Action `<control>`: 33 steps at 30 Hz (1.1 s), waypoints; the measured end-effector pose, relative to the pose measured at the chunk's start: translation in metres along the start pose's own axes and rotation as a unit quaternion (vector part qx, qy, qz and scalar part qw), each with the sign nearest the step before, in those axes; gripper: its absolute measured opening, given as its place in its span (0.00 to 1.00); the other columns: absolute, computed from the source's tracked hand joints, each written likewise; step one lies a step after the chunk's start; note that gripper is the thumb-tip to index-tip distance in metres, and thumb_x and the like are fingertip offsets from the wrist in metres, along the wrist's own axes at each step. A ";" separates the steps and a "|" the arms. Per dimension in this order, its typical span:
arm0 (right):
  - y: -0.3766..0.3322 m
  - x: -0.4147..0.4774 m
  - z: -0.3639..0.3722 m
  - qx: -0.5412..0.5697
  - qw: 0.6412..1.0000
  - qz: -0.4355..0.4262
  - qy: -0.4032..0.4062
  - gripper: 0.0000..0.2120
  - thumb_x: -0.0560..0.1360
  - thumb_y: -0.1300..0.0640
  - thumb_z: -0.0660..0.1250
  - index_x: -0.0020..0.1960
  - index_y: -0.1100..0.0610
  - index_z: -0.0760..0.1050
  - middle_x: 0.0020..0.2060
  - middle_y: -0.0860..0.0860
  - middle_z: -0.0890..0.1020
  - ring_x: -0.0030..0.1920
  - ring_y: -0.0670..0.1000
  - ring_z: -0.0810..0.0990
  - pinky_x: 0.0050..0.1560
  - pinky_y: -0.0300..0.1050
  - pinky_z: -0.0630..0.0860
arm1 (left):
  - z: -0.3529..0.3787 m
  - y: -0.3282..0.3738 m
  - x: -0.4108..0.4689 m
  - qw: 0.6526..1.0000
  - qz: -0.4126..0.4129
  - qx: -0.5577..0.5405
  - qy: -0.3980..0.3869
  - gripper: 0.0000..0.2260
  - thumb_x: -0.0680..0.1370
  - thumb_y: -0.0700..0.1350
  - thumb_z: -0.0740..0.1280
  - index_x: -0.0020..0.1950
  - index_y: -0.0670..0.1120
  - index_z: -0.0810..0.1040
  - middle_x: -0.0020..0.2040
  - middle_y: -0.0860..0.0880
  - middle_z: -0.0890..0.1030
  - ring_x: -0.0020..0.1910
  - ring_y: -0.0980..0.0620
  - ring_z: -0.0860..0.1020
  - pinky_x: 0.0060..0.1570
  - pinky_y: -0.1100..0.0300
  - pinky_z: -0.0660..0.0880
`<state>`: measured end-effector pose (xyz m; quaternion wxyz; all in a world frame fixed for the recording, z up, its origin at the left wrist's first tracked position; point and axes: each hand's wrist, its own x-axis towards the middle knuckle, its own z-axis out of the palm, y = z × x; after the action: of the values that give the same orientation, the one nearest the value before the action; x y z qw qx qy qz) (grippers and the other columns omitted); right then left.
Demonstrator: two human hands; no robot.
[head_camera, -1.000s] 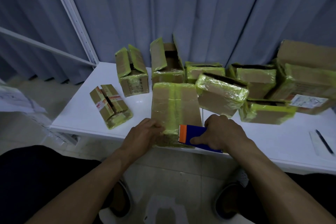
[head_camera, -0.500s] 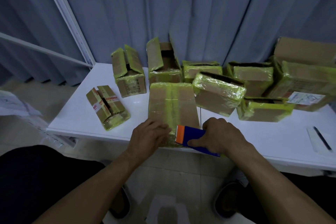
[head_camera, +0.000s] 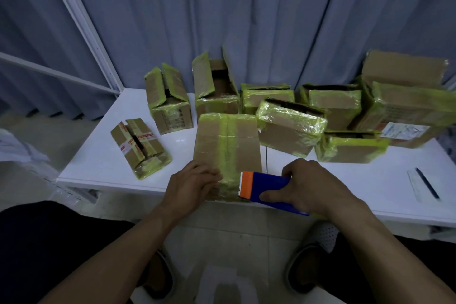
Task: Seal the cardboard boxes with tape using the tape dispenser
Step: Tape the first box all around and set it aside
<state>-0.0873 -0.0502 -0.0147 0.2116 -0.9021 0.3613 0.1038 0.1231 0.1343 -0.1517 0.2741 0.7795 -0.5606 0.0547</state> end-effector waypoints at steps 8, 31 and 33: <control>-0.001 0.025 0.016 0.001 1.000 0.014 -0.017 0.32 0.58 0.28 0.78 0.42 0.55 0.80 0.36 0.50 0.82 0.36 0.48 0.81 0.33 0.44 0.74 | -0.010 -0.004 -0.005 1.000 0.012 0.009 0.001 0.11 0.73 0.45 0.77 0.54 0.55 0.86 0.55 0.59 0.83 0.55 0.55 0.79 0.45 0.65 0.74; 0.009 0.007 0.029 0.012 0.997 -0.066 0.031 0.24 0.67 0.25 0.69 0.37 0.46 0.73 0.33 0.42 0.79 0.36 0.43 0.79 0.34 0.41 0.73 | 0.012 0.001 0.006 0.999 0.043 -0.004 -0.007 0.11 0.73 0.44 0.76 0.55 0.53 0.86 0.59 0.57 0.83 0.55 0.52 0.76 0.54 0.59 0.73; 0.010 0.001 0.029 0.018 0.997 -0.070 0.031 0.24 0.67 0.25 0.70 0.38 0.46 0.73 0.35 0.42 0.79 0.36 0.43 0.80 0.35 0.41 0.74 | 0.012 0.000 0.007 0.999 0.043 -0.006 -0.011 0.11 0.73 0.43 0.76 0.55 0.53 0.86 0.60 0.57 0.82 0.56 0.52 0.76 0.54 0.58 0.73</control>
<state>-0.0942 -0.0444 -0.0440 0.2231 -0.9242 0.3051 0.0537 0.1231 0.1226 -0.1590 0.2703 0.7535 -0.5968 0.0547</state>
